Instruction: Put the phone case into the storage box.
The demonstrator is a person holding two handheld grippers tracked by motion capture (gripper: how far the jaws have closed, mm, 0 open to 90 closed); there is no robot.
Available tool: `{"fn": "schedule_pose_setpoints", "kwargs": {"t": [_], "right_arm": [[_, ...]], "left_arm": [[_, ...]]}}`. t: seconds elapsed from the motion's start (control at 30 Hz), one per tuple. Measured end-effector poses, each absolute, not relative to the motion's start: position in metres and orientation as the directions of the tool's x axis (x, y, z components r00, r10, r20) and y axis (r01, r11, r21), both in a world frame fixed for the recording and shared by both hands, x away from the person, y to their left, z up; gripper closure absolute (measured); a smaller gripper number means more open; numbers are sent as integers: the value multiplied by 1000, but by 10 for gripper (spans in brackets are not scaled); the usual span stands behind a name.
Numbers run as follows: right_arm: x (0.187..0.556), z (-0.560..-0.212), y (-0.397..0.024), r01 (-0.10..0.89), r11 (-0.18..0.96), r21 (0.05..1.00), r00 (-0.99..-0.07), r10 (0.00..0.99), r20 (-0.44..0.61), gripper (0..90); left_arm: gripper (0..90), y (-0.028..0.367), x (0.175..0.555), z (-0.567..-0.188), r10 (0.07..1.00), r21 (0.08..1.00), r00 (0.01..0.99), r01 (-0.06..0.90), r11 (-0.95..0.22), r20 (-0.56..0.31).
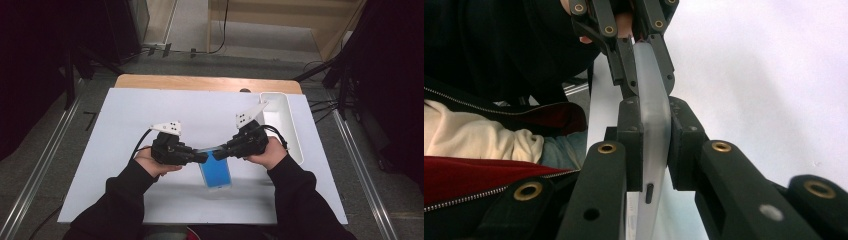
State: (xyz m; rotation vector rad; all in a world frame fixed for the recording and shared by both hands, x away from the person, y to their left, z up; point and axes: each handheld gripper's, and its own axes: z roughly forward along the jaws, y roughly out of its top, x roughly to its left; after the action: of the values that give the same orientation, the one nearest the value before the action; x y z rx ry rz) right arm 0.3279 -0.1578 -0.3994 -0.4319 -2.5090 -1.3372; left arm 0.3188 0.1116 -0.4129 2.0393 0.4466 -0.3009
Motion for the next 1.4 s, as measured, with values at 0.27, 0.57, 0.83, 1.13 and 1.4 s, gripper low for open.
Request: {"fn": "schedule_pose_setpoints", "kwargs": {"t": [0.27,0.57,0.83,1.13,1.4], "right_arm": [[329,-399,-159,397,521,756,-914,146,380,756],[326,-399,-157,394,527,753,-917,168,362,661],[324,-393,-161,388,499,775,-921,236,310,530],[320,-388,-162,403,472,784,-909,306,284,392],[315,-381,-158,394,426,814,-897,373,239,200]], "left_arm": [[794,112,319,-410,193,775,887,462,-431,-421],[794,114,320,-409,214,772,879,477,-421,-426],[793,115,321,-407,237,767,871,492,-412,-431],[793,118,324,-406,269,754,851,524,-396,-451],[792,120,325,-404,285,754,844,535,-381,-455]]}}
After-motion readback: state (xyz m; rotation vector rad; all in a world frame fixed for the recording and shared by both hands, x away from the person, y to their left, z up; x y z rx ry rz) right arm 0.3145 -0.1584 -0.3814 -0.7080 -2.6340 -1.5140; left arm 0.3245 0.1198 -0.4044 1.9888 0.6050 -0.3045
